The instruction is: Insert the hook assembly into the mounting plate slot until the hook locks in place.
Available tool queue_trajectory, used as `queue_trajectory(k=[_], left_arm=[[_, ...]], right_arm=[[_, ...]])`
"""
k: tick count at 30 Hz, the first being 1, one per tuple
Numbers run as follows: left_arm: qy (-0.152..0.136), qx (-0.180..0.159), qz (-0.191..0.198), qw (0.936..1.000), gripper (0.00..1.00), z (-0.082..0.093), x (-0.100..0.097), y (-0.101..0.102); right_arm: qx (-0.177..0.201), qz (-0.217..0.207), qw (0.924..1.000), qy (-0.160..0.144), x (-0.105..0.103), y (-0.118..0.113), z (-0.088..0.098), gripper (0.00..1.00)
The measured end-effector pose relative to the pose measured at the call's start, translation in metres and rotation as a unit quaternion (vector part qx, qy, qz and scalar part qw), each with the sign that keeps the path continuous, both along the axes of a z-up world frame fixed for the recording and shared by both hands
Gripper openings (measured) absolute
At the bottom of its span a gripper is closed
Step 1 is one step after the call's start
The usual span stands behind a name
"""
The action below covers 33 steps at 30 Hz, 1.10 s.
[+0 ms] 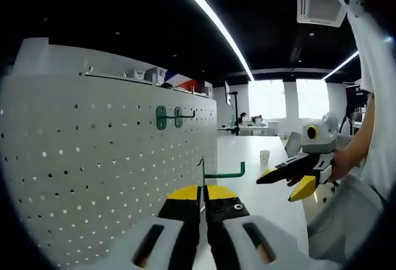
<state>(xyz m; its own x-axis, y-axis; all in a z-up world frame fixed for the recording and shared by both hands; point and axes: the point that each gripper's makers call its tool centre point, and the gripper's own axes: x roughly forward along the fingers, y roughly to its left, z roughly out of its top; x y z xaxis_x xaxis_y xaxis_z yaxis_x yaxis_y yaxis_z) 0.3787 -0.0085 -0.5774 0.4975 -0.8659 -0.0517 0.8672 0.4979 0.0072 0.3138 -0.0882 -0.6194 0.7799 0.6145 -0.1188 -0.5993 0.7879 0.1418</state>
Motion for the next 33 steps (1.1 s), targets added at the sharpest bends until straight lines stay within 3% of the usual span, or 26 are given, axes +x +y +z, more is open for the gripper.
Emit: queue_trajectory(k=[21,33], left_arm=[[0.001,-0.009,0.005,0.9999,0.01,0.003,-0.001,-0.001],[0.004,-0.014,0.004,0.9999,0.01,0.003,-0.008,-0.004]], right_arm=[[0.031,0.019,0.9985,-0.04,0.018,0.027,0.038,0.46],[0.043,0.027,0.9971,-0.057,0.023,0.042,0.052,0.32]])
